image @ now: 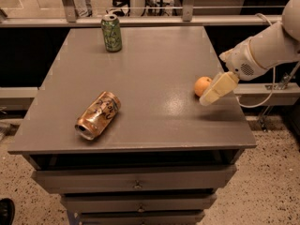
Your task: Move orange near green can
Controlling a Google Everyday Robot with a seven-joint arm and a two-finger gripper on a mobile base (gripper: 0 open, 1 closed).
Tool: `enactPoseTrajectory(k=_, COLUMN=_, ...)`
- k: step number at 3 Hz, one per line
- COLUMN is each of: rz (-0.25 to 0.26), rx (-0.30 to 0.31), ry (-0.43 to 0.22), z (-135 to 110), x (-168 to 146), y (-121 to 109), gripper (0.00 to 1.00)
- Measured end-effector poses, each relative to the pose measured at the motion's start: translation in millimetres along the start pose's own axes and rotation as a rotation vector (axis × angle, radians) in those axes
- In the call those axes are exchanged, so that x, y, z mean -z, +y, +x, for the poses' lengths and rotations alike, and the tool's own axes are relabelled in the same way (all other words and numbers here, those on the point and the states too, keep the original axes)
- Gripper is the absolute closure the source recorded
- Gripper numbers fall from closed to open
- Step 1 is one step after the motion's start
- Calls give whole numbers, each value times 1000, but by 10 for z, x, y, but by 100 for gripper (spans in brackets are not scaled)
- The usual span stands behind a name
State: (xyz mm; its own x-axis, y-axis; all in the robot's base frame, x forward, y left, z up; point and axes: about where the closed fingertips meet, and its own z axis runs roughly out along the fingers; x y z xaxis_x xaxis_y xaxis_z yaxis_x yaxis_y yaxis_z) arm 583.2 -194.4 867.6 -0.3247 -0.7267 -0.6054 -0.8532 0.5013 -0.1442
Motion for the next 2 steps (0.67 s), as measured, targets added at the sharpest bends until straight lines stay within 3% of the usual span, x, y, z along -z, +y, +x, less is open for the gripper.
enactPoseTrajectory(k=1, rz=-15, rx=-28, ry=-5, z=46, x=-157, y=7, gripper=1)
enactPoseTrajectory(k=2, rz=-34, rx=-55, ry=-9, z=50, x=-270, y=28, gripper=18)
